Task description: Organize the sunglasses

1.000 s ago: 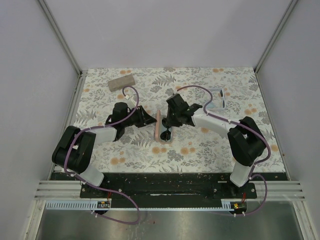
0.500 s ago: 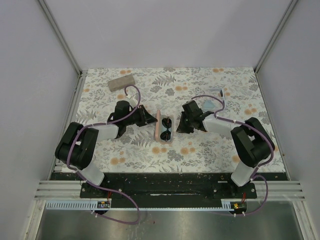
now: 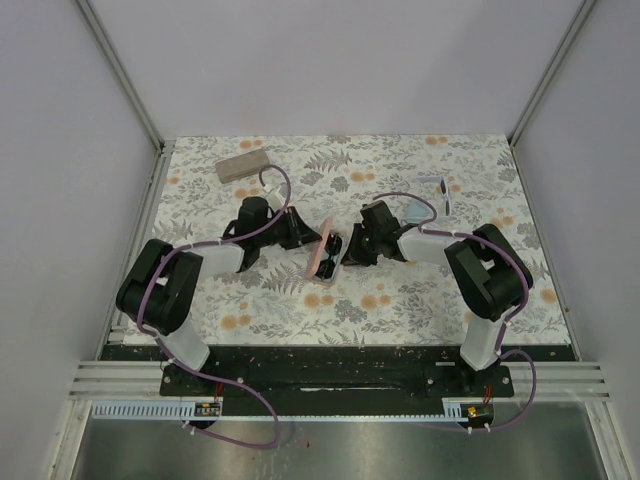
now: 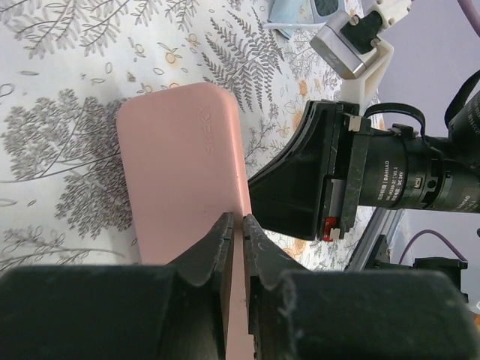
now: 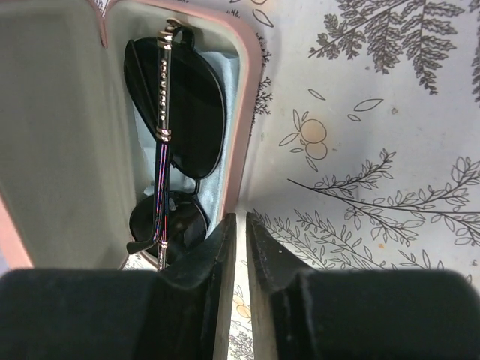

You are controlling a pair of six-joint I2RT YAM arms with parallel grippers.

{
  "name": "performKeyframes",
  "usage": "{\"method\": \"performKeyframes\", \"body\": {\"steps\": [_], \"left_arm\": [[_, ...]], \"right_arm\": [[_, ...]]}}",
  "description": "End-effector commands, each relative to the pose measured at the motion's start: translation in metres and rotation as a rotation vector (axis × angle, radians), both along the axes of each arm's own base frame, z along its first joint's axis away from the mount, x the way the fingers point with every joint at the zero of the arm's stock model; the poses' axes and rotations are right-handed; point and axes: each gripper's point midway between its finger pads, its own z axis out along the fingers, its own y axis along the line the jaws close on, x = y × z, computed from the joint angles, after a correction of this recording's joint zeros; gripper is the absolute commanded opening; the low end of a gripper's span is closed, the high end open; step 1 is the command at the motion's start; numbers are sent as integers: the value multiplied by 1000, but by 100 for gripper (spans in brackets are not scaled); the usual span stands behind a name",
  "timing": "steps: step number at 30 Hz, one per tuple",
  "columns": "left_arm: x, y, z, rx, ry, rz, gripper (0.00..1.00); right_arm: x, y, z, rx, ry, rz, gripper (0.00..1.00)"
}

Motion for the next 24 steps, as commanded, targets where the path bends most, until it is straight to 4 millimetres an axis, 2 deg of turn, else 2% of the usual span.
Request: {"method": "performKeyframes", "body": {"steps": [1, 7, 11, 15, 18, 20, 22, 23, 24], "left_arm": [[-7, -26, -5, 28, -1, -81, 13], [-12, -43, -29, 73, 84, -131, 13], [-12, -46, -33, 97, 81, -141, 12], [-8, -40, -27, 135, 37, -122, 14], [-10, -36, -1, 128, -66, -118, 17], [-14, -31, 21, 154, -184, -91, 26], [-23, -24, 27, 253, -267, -61, 42], [-19, -16, 30, 312, -303, -21, 54], [-21, -12, 29, 370, -316, 0, 70]], "right_arm": [[2, 9, -7, 23, 8, 11, 20], [6, 7, -2, 16, -13, -6, 20], [8, -4, 5, -20, -40, -34, 20], [9, -21, 23, -44, -98, -68, 20], [9, -39, 39, -76, -152, -102, 23], [6, -51, 46, -102, -179, -113, 26], [2, -64, 53, -128, -203, -120, 30], [1, -71, 55, -151, -220, -133, 33], [-2, -76, 57, -165, -231, -134, 36]]}}
